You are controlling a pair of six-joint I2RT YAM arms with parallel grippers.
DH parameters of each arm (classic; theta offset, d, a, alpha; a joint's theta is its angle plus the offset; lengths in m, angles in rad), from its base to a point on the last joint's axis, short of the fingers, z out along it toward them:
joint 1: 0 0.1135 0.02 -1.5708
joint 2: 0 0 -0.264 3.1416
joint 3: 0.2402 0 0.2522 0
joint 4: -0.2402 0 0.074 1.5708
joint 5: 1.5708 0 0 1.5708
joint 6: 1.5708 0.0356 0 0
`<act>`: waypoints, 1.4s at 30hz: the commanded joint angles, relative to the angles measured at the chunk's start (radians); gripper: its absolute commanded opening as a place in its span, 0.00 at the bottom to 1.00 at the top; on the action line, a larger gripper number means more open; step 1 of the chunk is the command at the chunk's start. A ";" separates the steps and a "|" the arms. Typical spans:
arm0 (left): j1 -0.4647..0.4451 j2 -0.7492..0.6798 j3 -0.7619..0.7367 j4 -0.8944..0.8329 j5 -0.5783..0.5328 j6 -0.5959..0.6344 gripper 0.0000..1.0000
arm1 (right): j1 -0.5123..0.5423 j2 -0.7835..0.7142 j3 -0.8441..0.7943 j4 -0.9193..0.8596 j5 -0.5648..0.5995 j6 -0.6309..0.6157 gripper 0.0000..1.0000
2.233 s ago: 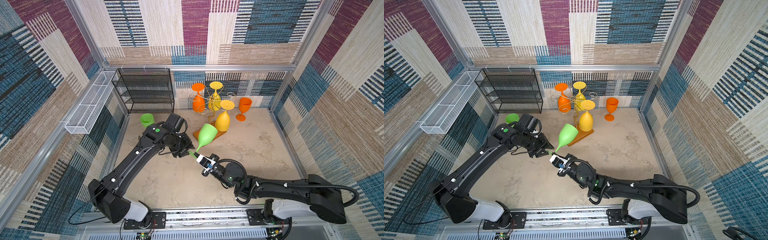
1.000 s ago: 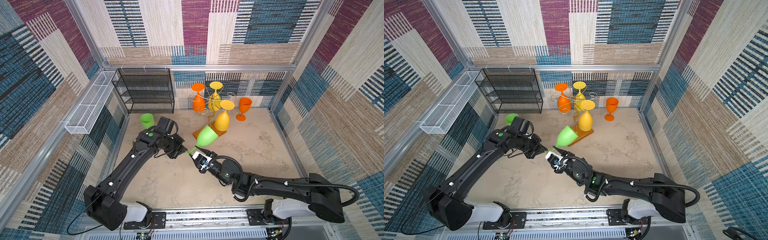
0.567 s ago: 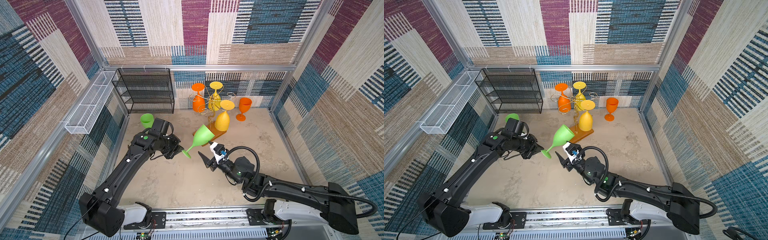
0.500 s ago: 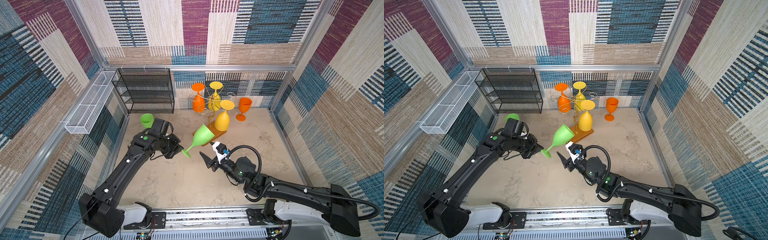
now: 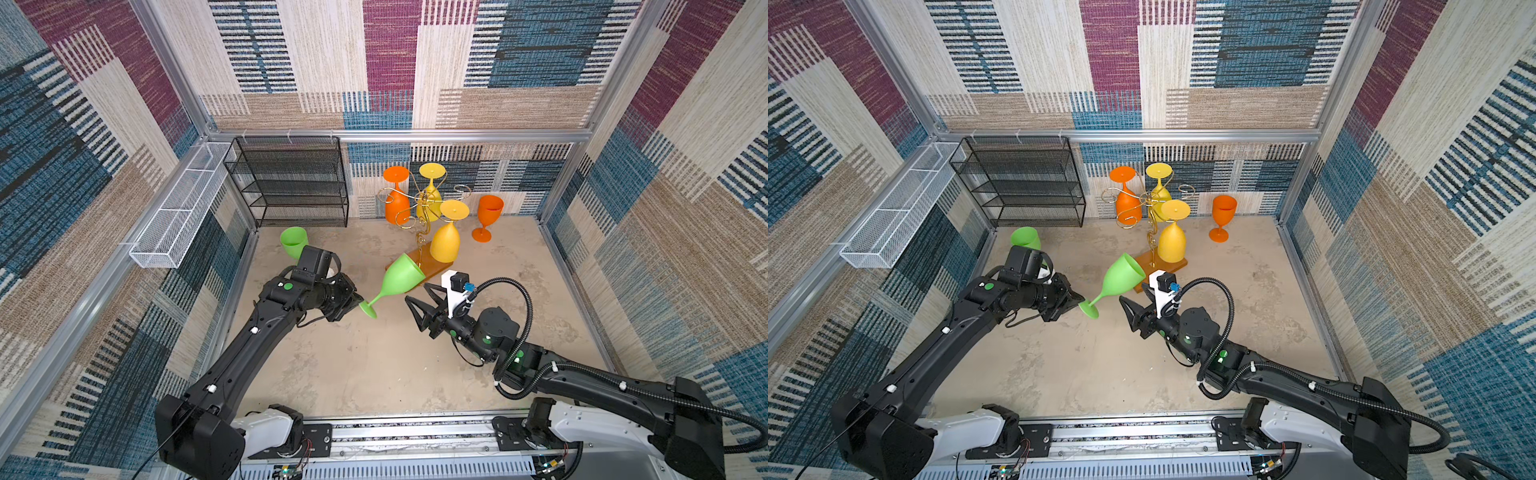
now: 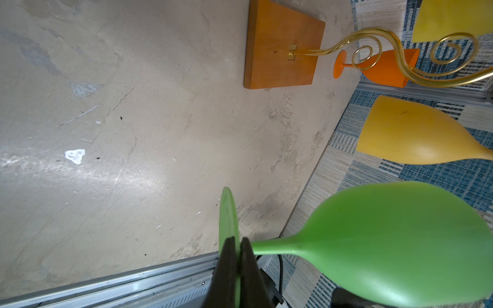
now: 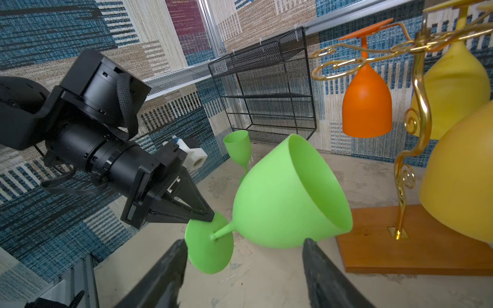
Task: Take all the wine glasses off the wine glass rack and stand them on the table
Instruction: 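Draw the right gripper back and turn it toward the green glass's bowl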
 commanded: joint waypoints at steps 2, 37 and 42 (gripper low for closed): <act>0.015 -0.010 -0.025 0.085 0.064 0.045 0.00 | -0.022 -0.011 -0.015 -0.010 -0.025 0.128 0.70; 0.057 -0.025 -0.117 0.291 0.196 0.162 0.00 | -0.225 -0.071 -0.052 0.033 -0.193 0.315 0.84; 0.066 -0.044 -0.143 0.342 0.212 0.216 0.00 | -0.268 -0.077 -0.032 -0.033 -0.221 0.354 0.82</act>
